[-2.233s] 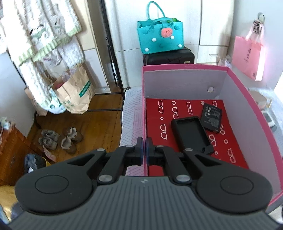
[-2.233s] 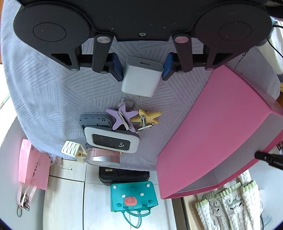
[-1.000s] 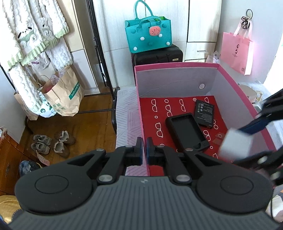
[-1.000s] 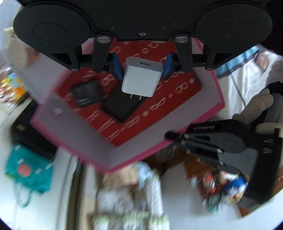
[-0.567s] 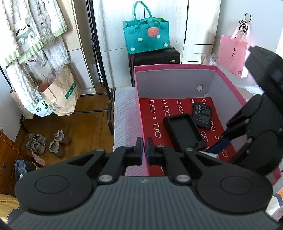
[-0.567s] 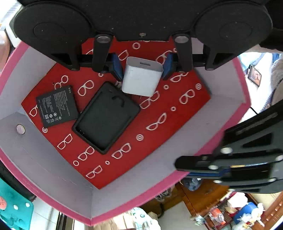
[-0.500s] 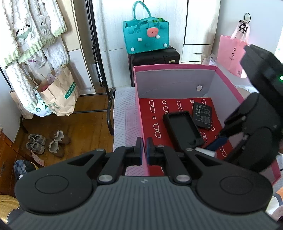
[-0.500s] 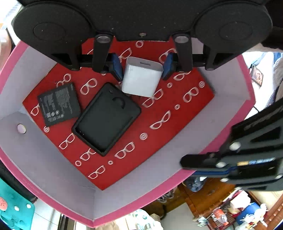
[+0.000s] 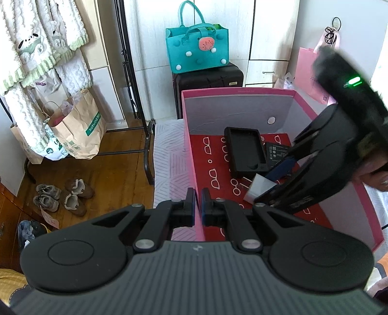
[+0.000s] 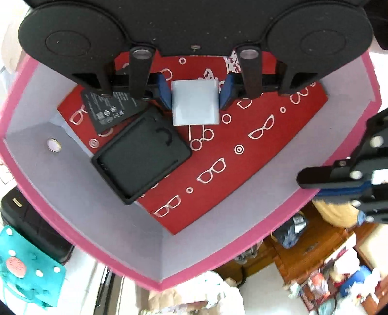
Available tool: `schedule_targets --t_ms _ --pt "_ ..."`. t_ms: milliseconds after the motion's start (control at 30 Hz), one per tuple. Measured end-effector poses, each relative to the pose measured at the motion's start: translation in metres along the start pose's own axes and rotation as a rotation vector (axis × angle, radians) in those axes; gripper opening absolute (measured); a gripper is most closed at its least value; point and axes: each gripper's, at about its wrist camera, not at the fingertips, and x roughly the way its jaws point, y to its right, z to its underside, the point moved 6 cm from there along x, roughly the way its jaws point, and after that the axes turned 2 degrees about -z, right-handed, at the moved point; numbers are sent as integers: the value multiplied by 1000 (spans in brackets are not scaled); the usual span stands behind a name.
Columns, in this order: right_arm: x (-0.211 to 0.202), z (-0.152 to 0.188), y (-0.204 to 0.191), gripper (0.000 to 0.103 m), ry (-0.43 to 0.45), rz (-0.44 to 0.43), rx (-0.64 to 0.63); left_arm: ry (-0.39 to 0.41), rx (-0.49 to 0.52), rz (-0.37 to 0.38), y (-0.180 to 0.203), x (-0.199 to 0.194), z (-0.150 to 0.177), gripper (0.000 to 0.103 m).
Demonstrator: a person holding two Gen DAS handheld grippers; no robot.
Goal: Organize rigid objects
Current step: 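Carry the white charger into the pink box and open the right tool, then move the right tool back toward the star keychains on the table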
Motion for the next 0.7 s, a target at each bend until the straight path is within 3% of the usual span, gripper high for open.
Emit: schedule_targets --t_ms 200,300,500,700 --pt "-80 29 16 49 187 -86 102 7 -8 2 -1 0 1 4" --pt "-113 47 24 49 240 -107 151 4 -16 10 -3 0 1 4" --pt "-152 87 40 49 303 26 205 2 4 -8 0 0 0 4" --pt "-143 136 65 49 371 119 227 -2 9 -23 2 0 0 4"
